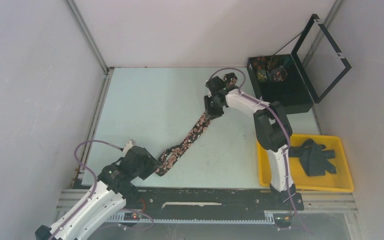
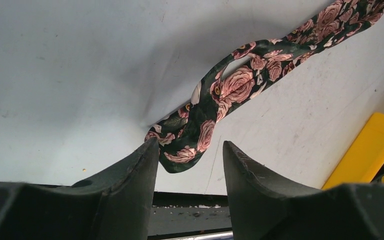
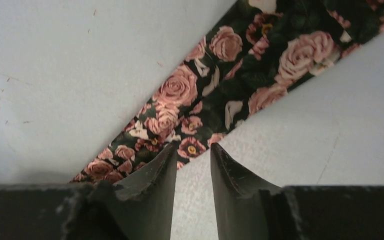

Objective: Roll the ties
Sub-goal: Flatten out the tie at the center of the board.

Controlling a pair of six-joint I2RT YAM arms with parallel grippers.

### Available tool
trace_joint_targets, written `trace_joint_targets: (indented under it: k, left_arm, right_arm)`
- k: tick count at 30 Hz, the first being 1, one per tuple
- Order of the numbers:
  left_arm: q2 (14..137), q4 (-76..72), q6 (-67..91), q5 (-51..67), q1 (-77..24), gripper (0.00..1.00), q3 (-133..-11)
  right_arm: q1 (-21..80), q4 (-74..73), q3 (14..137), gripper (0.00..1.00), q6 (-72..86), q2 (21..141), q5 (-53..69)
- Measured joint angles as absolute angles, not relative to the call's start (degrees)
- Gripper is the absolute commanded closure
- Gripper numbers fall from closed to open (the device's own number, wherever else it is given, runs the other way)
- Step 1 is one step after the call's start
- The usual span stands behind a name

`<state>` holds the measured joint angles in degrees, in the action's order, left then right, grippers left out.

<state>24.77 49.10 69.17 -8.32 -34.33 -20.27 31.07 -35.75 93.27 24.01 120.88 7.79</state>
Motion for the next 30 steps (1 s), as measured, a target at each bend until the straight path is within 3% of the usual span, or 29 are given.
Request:
trace_joint_targets:
  k: [5,13,15,30]
  left_arm:
    - [25.47,47.46,69.21,-8.38,-34.33,0.54,-18.94]
    - [27.00,43.81,68.69,-7.70,-34.33,0.91,-17.52]
    - [26.92,43.20,68.27,-7.18,-34.33,0.96,-17.52]
    - [24.25,43.70,61.28,3.05,-34.39,1.00,-19.57]
  right_arm:
    - [30.76,-39.16,99.04,0.69,24.01,126.61,8.60]
    - [29.76,-42.39,100.90,0.70,24.75,128.05,9.28]
    - [29.52,-42.78,100.95,0.70,25.06,128.38,9.32]
    - [28.99,-46.06,104.36,0.72,25.54,130.67,9.91]
